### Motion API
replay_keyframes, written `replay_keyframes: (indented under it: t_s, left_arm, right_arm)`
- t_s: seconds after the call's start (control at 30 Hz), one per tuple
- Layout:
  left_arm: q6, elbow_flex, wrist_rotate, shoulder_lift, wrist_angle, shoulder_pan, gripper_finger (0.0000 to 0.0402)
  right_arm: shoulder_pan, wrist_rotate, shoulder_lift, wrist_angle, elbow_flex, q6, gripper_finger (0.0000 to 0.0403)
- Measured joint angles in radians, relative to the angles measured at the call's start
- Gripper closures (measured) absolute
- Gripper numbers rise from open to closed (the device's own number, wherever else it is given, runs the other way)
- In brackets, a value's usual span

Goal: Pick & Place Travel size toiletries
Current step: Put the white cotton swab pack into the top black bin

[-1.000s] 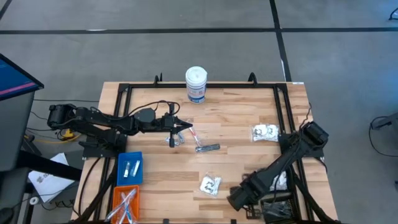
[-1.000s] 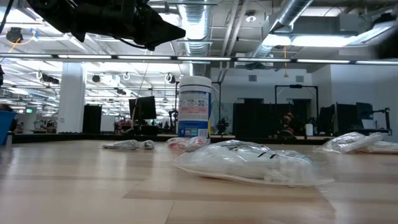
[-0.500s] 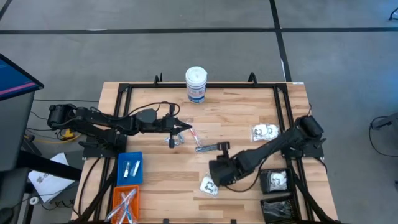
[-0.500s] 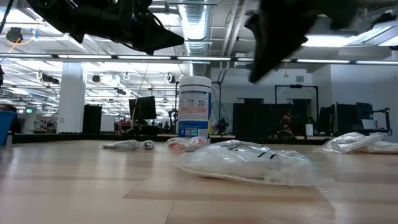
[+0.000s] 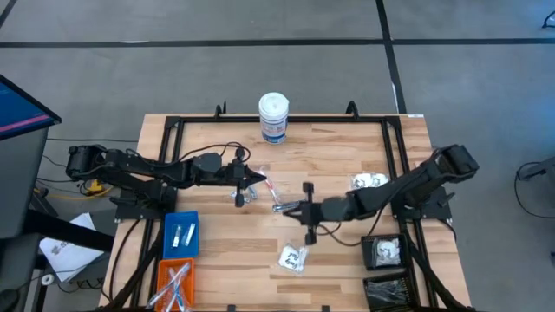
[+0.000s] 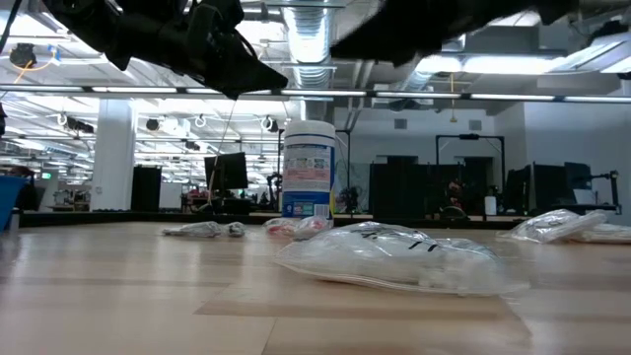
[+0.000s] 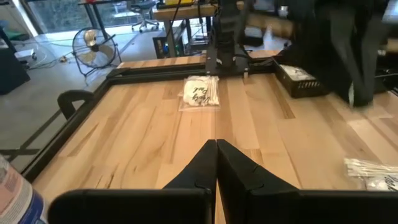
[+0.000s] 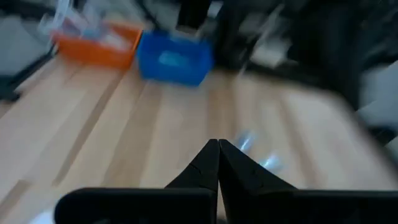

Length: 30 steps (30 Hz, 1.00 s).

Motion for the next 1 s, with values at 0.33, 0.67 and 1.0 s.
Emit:
replay_keyframes:
  t_s: [0.33, 0.67, 1.0]
  left_arm:
    - [-0.023, 0.0, -0.075, 0.0, 0.006, 0.0, 0.0401]
    - [-0.041, 0.0, -0.121, 0.112, 0.055, 0.024, 0.0401]
    - [-0.118, -0.001, -0.087, 0.263, 0.154, 0.062, 0.0401]
  right_arm:
    - [-0.129, -0.072, 0.06, 0.219, -0.023, -0.228, 0.0403]
    - [-0.212, -0.104, 0.287, 0.423, -0.025, -0.201, 0.0403]
    - [-0.3, 0.016, 0.021, 0.412, -0.208, -0.112, 0.0403]
